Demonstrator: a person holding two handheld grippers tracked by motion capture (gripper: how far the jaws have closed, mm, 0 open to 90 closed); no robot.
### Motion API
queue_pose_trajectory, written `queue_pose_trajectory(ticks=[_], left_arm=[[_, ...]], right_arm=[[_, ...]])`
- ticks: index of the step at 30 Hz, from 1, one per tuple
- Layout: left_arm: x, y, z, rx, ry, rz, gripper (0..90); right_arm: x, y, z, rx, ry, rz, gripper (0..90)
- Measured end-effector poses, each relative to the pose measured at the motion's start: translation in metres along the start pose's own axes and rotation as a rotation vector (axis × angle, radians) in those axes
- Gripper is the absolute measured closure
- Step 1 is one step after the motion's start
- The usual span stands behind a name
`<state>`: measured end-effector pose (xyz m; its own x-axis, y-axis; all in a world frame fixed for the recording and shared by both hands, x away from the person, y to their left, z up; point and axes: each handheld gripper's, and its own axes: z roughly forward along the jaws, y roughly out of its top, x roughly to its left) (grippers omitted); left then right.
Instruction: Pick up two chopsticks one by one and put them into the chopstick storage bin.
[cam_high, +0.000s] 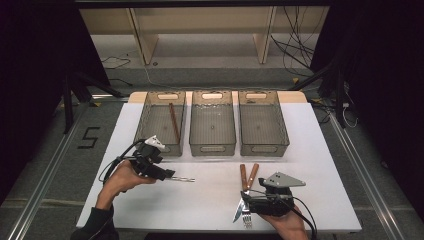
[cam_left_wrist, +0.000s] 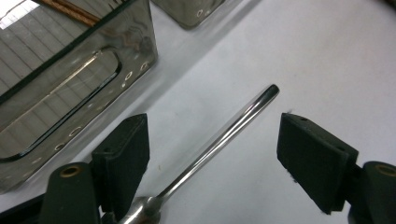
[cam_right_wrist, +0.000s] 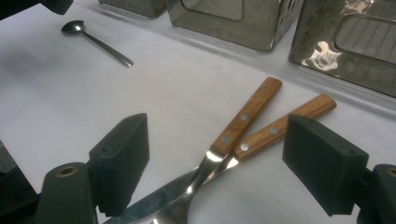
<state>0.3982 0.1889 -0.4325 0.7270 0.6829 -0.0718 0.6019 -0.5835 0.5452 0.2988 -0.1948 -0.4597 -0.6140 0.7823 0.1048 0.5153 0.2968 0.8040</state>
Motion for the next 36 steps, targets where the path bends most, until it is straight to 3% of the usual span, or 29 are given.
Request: queue_pose_trajectory(ticks=[3, 10, 22, 36], left_arm=[[0.000, 0.000, 0.002, 0.023, 0.003, 0.023, 25.7], [0.002, -0.002, 0.008, 0.046, 0.023, 0.030, 30.2], [0.001, -0.004, 0.013, 0.115, 0.037, 0.114, 37.0], [0.003, -0.003, 0.018, 0.199, 0.042, 0.160, 40.4]], right_arm=[[0.000, 0.000, 0.000, 0.002, -0.001, 0.000, 23.5], [0.000, 0.000, 0.000, 0.002, -0.001, 0.000, 23.6], [-0.001, 0.000, 0.001, 0.003, 0.000, 0.002, 23.7], [-0.003, -0.001, 0.002, 0.002, 0.005, 0.005, 23.7]])
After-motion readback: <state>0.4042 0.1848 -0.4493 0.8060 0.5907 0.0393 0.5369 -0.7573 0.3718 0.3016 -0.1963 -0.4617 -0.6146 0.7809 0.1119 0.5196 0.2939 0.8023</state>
